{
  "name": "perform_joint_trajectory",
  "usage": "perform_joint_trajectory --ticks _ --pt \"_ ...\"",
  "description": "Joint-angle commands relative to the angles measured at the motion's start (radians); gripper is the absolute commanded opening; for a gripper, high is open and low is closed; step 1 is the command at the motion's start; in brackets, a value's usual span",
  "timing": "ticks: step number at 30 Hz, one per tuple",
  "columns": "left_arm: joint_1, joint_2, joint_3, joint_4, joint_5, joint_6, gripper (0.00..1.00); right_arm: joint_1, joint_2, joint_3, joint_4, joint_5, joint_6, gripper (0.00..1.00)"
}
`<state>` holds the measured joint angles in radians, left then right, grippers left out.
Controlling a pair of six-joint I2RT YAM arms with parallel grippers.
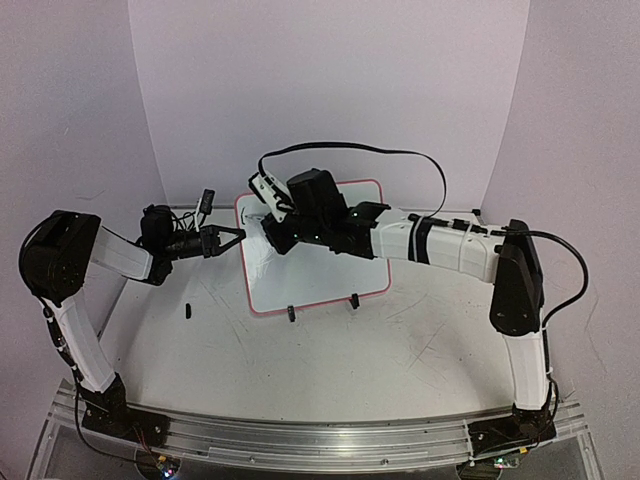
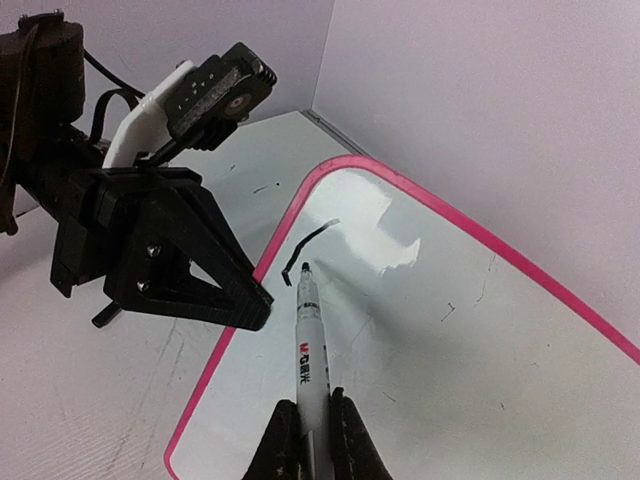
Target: Write a sentence on the whiteboard
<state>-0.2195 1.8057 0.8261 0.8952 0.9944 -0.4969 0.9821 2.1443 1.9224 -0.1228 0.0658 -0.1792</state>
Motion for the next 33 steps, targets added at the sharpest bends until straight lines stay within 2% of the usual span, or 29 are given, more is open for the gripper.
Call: perform_joint_trajectory --ticks 1,14,33 --pt "-0.004 -0.022 0.024 0.027 0.017 0.022 0.00 -0.004 -0.037 0.056 0.032 0.022 0.000 0.00" --pt "-0.004 -0.022 0.029 0.027 0.021 0.019 0.00 -0.009 0.037 0.159 -0.006 0.017 0.003 0.00" --pt "-0.004 -0.019 0.032 0.027 0.027 0.017 0.00 -0.011 0.070 0.179 -0.030 0.002 0.009 0.00"
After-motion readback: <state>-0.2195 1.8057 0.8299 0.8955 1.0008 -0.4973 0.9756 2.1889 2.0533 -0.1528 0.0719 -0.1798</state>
